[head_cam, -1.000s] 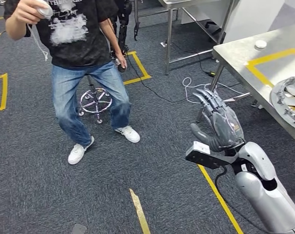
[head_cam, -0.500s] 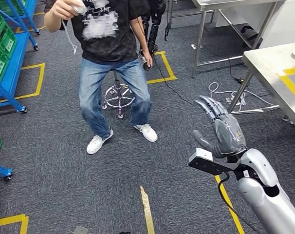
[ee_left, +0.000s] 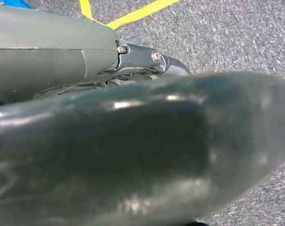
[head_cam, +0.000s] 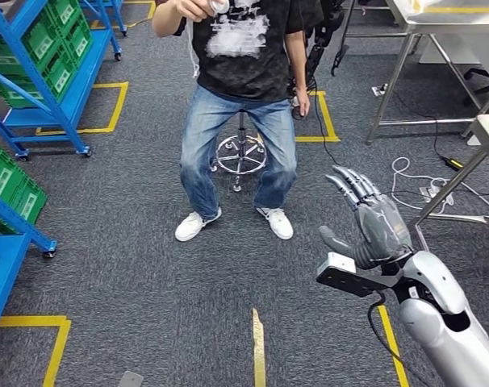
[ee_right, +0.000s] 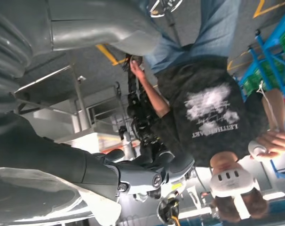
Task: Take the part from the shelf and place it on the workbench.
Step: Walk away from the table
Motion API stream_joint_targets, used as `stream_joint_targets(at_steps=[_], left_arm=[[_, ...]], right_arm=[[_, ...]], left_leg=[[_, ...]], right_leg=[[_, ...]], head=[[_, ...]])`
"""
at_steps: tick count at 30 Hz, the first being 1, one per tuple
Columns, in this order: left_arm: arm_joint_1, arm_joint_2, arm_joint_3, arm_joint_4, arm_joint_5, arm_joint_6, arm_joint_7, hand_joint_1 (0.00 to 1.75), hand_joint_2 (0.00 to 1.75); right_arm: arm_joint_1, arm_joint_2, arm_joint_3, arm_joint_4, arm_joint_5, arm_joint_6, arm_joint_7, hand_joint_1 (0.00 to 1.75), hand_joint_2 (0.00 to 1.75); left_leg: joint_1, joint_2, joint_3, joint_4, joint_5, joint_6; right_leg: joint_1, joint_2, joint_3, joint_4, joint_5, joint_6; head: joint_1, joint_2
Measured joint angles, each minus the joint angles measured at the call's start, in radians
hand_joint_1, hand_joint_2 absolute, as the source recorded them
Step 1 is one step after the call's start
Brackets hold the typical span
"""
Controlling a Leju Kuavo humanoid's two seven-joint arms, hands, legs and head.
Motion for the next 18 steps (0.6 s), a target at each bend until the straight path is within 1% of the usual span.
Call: stream_joint_targets(at_steps=[1, 2, 3, 4, 5, 7, 8, 9, 10, 11, 12, 13, 14, 15, 16, 17, 18], left_arm=[[0.0, 0.0, 0.0, 0.0, 0.0, -0.006, -0.003, 0.0, 0.0], [0.0, 0.001, 0.0, 0.0, 0.0, -0.013, -0.005, 0.0, 0.0], [-0.001, 0.002, 0.0, 0.0, 0.0, -0.021, -0.008, 0.0, 0.0], [0.0, 0.004, -0.001, 0.0, 0.0, -0.029, -0.012, 0.0, 0.0], [0.0, 0.005, -0.001, 0.0, 0.001, -0.037, -0.018, 0.0, 0.0], [0.002, 0.008, -0.001, 0.0, 0.002, -0.051, -0.029, 0.0, 0.0], [0.002, 0.009, -0.002, 0.0, 0.003, -0.056, -0.033, 0.0, 0.0], [0.001, 0.01, -0.002, 0.0, 0.003, -0.059, -0.036, 0.0, 0.0], [0.001, 0.011, -0.002, 0.0, 0.003, -0.062, -0.039, 0.0, 0.0], [0.0, 0.011, -0.003, 0.0, 0.003, -0.066, -0.04, 0.0, 0.0], [0.0, 0.01, -0.003, 0.0, 0.003, -0.069, -0.041, 0.0, 0.0], [0.001, 0.01, -0.003, 0.0, 0.003, -0.071, -0.041, 0.0, 0.0], [0.002, 0.01, -0.003, 0.0, 0.003, -0.072, -0.041, 0.0, 0.0], [0.002, 0.011, -0.004, 0.0, 0.003, -0.074, -0.041, 0.0, 0.0], [0.002, 0.012, -0.004, 0.0, 0.003, -0.076, -0.041, 0.0, 0.0], [0.002, 0.013, -0.004, 0.0, 0.002, -0.08, -0.041, 0.0, 0.0], [0.001, 0.015, -0.004, 0.0, 0.002, -0.083, -0.041, 0.0, 0.0]], right_arm=[[0.0, 0.0, -0.001, 0.0, -0.002, 0.0, 0.0, 0.0, 0.0], [-0.001, 0.0, -0.002, 0.0, -0.004, 0.0, 0.0, 0.0, 0.0], [-0.001, 0.0, -0.003, 0.0, -0.004, 0.0, 0.0, 0.0, 0.0], [-0.001, 0.0, -0.004, 0.0, -0.005, 0.0, -0.001, 0.0, 0.0], [-0.001, 0.0, -0.003, 0.0, -0.005, 0.0, -0.001, 0.0, 0.0], [-0.001, 0.0, -0.003, 0.0, -0.005, 0.0, -0.002, 0.0, 0.0], [-0.002, 0.0, -0.003, 0.0, -0.005, -0.001, -0.003, 0.0, 0.0], [-0.004, 0.0, -0.004, 0.0, -0.005, -0.001, -0.004, 0.0, 0.0], [-0.004, 0.0, -0.004, 0.0, -0.005, -0.001, -0.005, 0.0, 0.0], [-0.004, 0.0, -0.004, 0.0, -0.005, -0.001, -0.006, 0.0, 0.0], [-0.004, 0.0, -0.003, 0.0, -0.004, 0.0, -0.007, 0.0, 0.0], [-0.004, 0.0, -0.003, 0.0, -0.004, 0.0, -0.007, 0.0, 0.0], [-0.004, 0.0, -0.002, 0.0, -0.004, 0.0, -0.008, 0.0, 0.0], [-0.004, 0.0, -0.002, 0.0, -0.004, 0.0, -0.009, 0.0, 0.0], [-0.005, 0.0, -0.002, 0.0, -0.003, 0.001, -0.01, 0.0, 0.0], [-0.007, 0.0, -0.002, 0.0, -0.002, 0.002, -0.01, 0.0, 0.0], [-0.009, 0.0, -0.001, 0.0, -0.001, 0.002, -0.012, 0.0, 0.0]], left_leg=[[0.001, -0.005, 0.001, 0.002, -0.002, -0.003], [-0.001, -0.009, 0.0, 0.006, -0.004, -0.006], [-0.002, -0.013, -0.003, 0.01, -0.006, -0.011], [-0.003, -0.015, -0.006, 0.013, -0.007, -0.016], [-0.004, -0.016, -0.01, 0.015, -0.006, -0.02], [-0.002, -0.015, -0.012, 0.019, -0.008, -0.028], [0.0, -0.012, -0.017, 0.032, -0.019, -0.033], [0.001, -0.007, -0.029, 0.064, -0.04, -0.039], [0.004, -0.002, -0.051, 0.115, -0.07, -0.045], [0.006, 0.002, -0.08, 0.181, -0.103, -0.05], [0.009, 0.004, -0.109, 0.246, -0.129, -0.053], [0.012, 0.004, -0.129, 0.29, -0.14, -0.055], [0.013, 0.005, -0.133, 0.301, -0.133, -0.055], [0.014, 0.006, -0.12, 0.272, -0.109, -0.054], [0.014, 0.007, -0.091, 0.211, -0.073, -0.05], [0.012, 0.01, -0.057, 0.141, -0.044, -0.044], [0.01, 0.013, -0.026, 0.079, -0.028, -0.039]], right_leg=[[-0.002, 0.001, 0.027, -0.068, 0.041, 0.0], [-0.003, 0.004, 0.057, -0.135, 0.07, 0.001], [-0.004, 0.008, 0.082, -0.187, 0.089, -0.002], [-0.003, 0.011, 0.095, -0.214, 0.094, -0.004], [-0.002, 0.014, 0.099, -0.22, 0.091, -0.009], [-0.001, 0.012, 0.099, -0.224, 0.095, -0.021], [-0.001, 0.01, 0.101, -0.226, 0.096, -0.028], [-0.003, 0.006, 0.102, -0.227, 0.096, -0.034], [-0.003, 0.003, 0.104, -0.228, 0.096, -0.04], [-0.003, 0.0, 0.104, -0.228, 0.094, -0.043], [-0.002, -0.003, 0.104, -0.228, 0.093, -0.045], [-0.001, -0.004, 0.105, -0.228, 0.093, -0.045], [-0.001, -0.006, 0.106, -0.228, 0.091, -0.045], [-0.001, -0.007, 0.108, -0.228, 0.09, -0.045], [-0.001, -0.007, 0.111, -0.228, 0.087, -0.043], [0.0, -0.008, 0.114, -0.228, 0.084, -0.041], [0.001, -0.008, 0.116, -0.228, 0.081, -0.036]], head=[[0.0, 0.0], [0.0, 0.0], [0.0, 0.0], [-0.001, 0.0], [-0.001, 0.0], [-0.001, 0.0], [-0.003, 0.0], [-0.004, 0.0], [-0.005, 0.0], [-0.006, 0.0], [-0.006, 0.0], [-0.006, 0.0], [-0.006, 0.0], [-0.006, 0.0], [-0.006, 0.0], [-0.006, 0.0], [-0.006, 0.0]])
